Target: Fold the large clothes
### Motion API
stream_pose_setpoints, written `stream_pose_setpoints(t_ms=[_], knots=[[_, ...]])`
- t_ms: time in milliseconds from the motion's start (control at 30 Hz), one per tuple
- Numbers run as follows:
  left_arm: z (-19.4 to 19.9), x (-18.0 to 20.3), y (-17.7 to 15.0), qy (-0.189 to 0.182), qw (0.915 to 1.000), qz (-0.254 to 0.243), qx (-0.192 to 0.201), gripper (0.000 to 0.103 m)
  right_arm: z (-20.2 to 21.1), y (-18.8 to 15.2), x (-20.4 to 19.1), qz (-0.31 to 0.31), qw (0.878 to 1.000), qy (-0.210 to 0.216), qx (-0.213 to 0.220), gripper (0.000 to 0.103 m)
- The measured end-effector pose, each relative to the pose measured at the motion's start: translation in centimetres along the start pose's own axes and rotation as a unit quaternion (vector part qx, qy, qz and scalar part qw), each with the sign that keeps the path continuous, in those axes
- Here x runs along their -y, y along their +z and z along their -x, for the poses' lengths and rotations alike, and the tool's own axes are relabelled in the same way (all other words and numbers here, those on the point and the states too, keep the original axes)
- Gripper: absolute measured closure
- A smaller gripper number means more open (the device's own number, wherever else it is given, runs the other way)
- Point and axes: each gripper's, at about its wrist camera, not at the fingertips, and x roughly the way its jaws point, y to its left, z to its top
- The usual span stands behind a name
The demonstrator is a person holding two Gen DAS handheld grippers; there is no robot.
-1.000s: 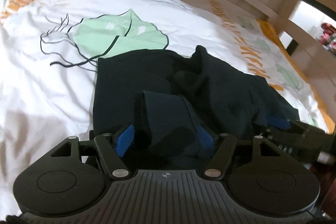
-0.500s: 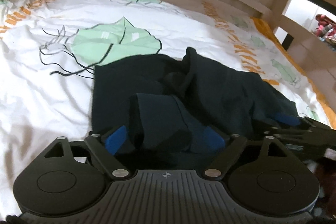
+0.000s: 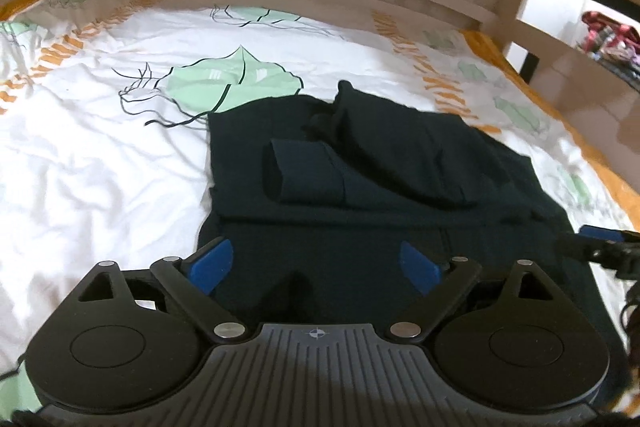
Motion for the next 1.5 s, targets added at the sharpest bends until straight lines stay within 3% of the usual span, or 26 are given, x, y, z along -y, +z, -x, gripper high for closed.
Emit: stream_pose_setpoints(t_ms=[433,600,733,1033,1500], knots=[[2.8,-1.8,-5.2,0.026,0.9983,0.017,-0.049,0.011,5.9,-4.7,5.1,-0.104,0.992,-0.051,-0.052,0.001],[2.8,-3.0,-6.8,0.033,0.9965,0.030,-0.071,0.011,7.0,-6.4,7.0,-0.156,0.982,-0.068,-0.080,0.001],[2.7,-3.4,-7.6,0.029,0.9959,0.035,-0.078,0.011,6.9,-7.6,8.3,-0.199,0.973,-0.052,-0.107,0.001],[2.3,-4.1,-8.5,-0.003,0.9956,0.049,-0.079,0.000,6.5,-8.5,8.6,-0.206,0.970,-0.013,-0.129,0.000],[2.3,-3.6,-9.1,-0.001,0.9964,0.047,-0.070,0.000,5.7,-9.2,8.4,-0.196,0.972,-0.011,-0.130,0.000]])
